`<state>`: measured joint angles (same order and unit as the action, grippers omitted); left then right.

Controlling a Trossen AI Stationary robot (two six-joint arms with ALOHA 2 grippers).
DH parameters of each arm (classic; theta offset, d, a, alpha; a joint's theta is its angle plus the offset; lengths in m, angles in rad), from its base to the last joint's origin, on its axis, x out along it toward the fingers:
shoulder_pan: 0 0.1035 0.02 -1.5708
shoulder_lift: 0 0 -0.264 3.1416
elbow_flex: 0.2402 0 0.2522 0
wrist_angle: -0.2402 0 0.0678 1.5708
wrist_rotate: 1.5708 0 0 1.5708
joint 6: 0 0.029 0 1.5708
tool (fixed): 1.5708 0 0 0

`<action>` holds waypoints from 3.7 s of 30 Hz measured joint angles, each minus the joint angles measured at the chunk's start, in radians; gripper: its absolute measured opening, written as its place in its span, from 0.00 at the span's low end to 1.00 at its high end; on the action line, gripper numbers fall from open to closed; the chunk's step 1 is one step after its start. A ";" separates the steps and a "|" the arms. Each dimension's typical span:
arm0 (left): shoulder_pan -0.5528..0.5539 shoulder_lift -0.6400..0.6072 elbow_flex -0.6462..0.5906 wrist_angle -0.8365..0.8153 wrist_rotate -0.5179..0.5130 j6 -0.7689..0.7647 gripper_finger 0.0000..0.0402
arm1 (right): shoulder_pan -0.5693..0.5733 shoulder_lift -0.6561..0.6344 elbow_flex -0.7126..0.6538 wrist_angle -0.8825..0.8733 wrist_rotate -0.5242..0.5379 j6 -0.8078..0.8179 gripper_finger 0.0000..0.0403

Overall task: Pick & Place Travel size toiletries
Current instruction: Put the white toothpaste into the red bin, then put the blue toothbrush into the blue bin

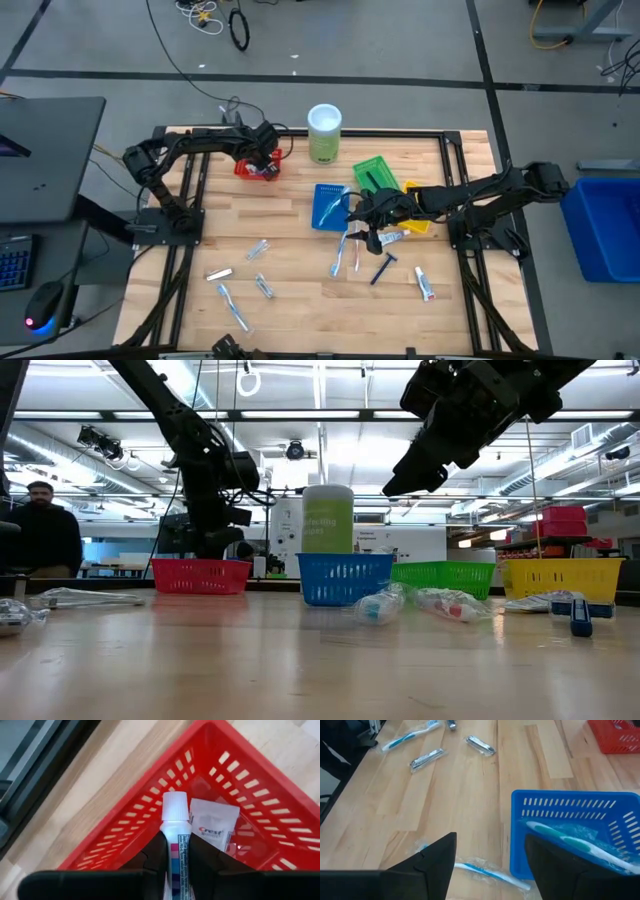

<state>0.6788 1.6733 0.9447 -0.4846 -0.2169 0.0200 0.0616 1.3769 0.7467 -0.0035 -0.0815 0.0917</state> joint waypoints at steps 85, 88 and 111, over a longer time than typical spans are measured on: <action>-0.892 -0.559 -0.418 0.571 -0.319 -0.439 0.34 | 0.144 0.525 0.324 -0.235 -0.017 -0.549 0.05; -0.892 -0.559 -0.418 0.571 -0.319 -0.439 0.34 | 0.153 0.484 0.358 -0.252 0.030 -0.560 0.03; -0.892 -0.559 -0.419 0.565 -0.352 -0.439 0.34 | -0.040 0.385 0.465 -0.499 0.474 -1.281 0.05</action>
<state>-0.2127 1.1145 0.5255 0.0802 -0.5694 -0.4187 0.0218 1.7620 1.2122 -0.5025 0.3923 -1.1891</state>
